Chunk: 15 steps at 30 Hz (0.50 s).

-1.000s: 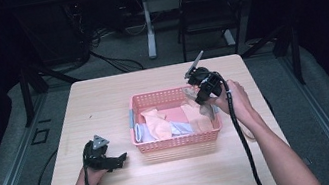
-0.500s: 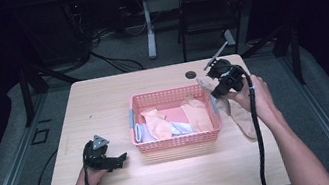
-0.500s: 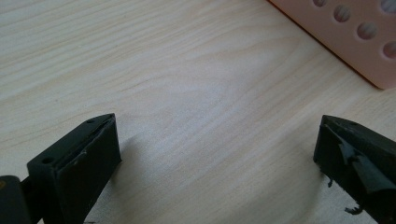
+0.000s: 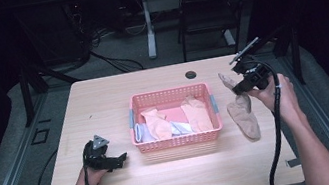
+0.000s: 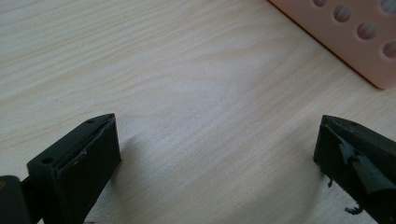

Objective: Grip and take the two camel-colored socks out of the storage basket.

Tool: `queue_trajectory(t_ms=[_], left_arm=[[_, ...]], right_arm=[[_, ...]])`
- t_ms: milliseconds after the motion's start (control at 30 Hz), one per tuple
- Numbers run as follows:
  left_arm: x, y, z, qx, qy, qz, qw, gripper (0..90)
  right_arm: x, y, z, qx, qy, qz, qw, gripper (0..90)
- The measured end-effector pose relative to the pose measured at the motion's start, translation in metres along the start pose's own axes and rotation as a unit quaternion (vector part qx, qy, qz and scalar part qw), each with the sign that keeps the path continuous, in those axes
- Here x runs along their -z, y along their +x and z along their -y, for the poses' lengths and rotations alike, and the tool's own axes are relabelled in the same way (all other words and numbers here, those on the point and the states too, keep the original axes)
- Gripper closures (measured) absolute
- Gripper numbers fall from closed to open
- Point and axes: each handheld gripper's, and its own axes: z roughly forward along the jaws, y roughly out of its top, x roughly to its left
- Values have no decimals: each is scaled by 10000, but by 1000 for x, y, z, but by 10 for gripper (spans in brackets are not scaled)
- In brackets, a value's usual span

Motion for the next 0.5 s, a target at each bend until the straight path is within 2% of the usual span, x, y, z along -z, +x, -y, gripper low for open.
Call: queue_trajectory(t_ms=[167,267,500], left_arm=[[0,0,0,0,2,1,10000,2],[0,0,0,7,-2,0,10000,2],[0,0,0,10,-3,-1,10000,2]], right_arm=[[1,-9,10,-122,-21,23,9999,829],[0,-19,20,-295,-27,28,9996,829],[-7,-36,38,-555,86,43,9984,828]])
